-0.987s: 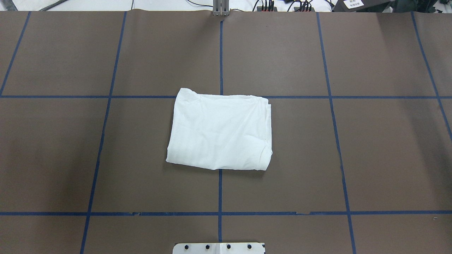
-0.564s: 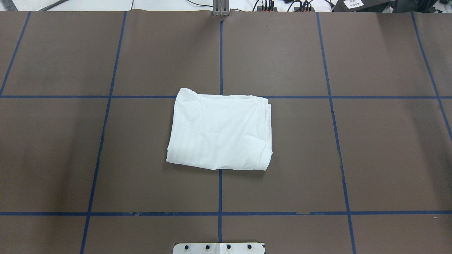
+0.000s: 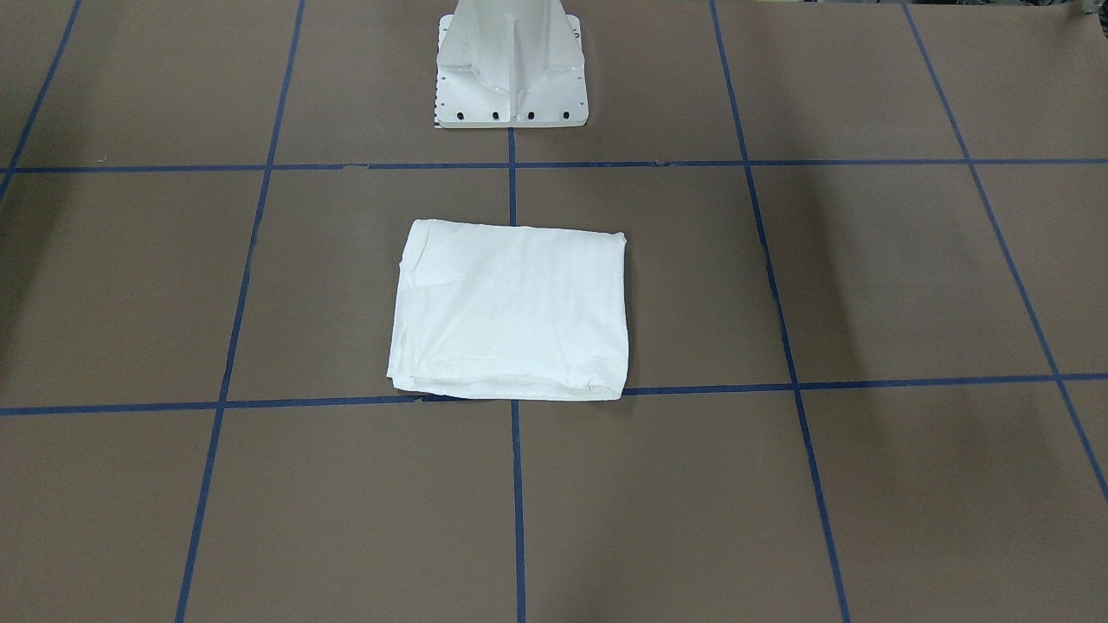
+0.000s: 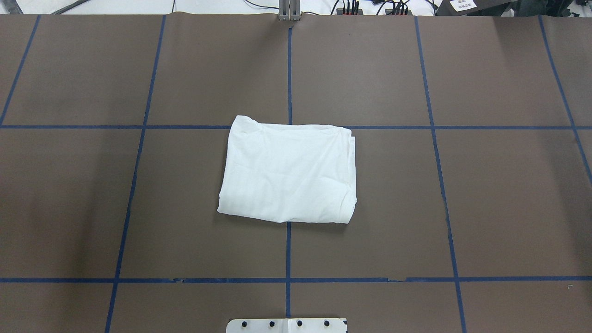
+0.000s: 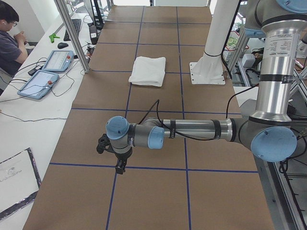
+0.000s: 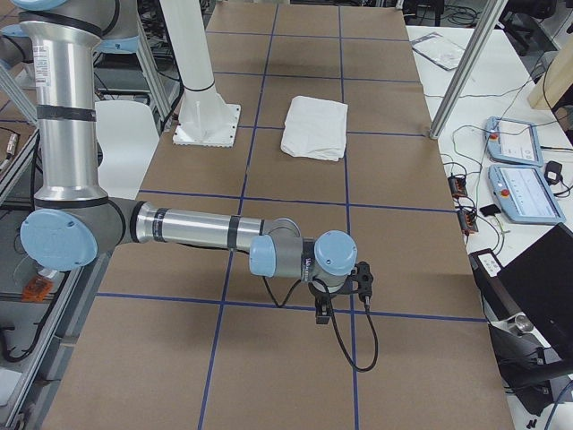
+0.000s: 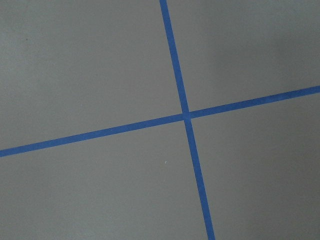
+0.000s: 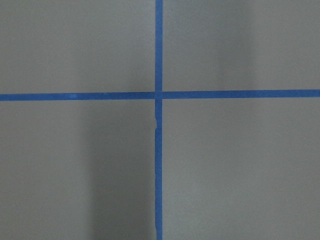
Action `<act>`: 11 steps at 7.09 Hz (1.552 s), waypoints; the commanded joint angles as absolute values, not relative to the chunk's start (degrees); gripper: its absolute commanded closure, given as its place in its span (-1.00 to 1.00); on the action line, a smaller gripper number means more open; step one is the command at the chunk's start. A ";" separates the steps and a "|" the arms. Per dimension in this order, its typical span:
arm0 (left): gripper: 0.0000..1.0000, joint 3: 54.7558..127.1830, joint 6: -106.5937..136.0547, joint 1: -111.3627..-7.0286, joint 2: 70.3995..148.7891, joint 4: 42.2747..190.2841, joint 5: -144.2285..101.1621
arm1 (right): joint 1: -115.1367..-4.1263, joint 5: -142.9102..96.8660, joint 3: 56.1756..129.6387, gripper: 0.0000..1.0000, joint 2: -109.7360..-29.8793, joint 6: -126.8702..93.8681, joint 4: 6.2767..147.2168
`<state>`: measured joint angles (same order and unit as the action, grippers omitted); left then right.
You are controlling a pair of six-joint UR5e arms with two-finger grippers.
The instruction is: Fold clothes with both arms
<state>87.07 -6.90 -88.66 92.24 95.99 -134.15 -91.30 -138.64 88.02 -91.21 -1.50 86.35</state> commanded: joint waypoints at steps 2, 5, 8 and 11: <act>-0.99 87.28 -6.86 -88.68 92.37 95.98 -133.95 | -92.72 -138.25 89.56 -1.00 -91.23 -4.48 86.22; -0.99 87.10 -5.11 -88.68 92.37 95.98 -134.03 | -93.08 -138.25 89.56 -1.00 -91.32 -4.48 86.22; -0.99 87.54 3.34 -88.68 92.37 96.24 -134.03 | -93.08 -138.34 89.56 -1.00 -91.32 -4.48 86.22; -0.99 87.54 3.25 -88.68 92.37 96.33 -134.12 | -93.08 -138.34 89.47 -1.00 -91.32 -4.57 86.31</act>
